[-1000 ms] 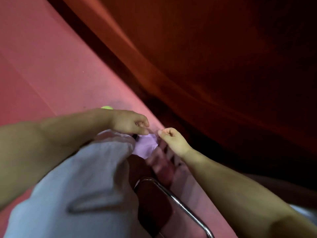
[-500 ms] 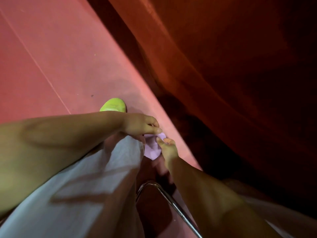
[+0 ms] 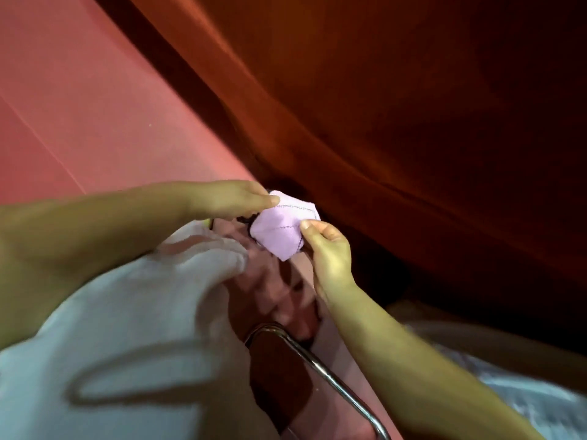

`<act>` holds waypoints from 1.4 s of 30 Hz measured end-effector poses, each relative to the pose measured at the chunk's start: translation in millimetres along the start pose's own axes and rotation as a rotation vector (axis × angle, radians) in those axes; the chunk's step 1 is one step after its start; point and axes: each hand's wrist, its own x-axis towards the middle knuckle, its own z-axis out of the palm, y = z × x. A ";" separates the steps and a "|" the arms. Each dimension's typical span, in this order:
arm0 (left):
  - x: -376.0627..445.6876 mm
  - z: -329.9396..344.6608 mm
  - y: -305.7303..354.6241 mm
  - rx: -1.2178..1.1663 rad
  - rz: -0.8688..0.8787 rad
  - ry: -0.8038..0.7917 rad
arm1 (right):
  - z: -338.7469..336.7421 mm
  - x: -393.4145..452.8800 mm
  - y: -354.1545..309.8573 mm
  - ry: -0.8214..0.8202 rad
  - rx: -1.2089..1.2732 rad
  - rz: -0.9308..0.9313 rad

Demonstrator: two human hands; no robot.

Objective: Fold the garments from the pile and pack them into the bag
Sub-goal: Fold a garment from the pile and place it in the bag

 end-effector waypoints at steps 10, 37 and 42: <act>-105.6 29.0 122.8 -0.064 0.185 0.028 | -44.9 -157.3 -119.7 0.056 0.071 -0.374; -116.5 236.6 499.6 0.376 0.761 0.281 | -363.4 -260.0 -341.4 0.573 -0.245 -0.746; -77.3 245.2 496.8 0.026 0.803 0.018 | -378.4 -241.3 -341.2 0.660 -0.515 -0.518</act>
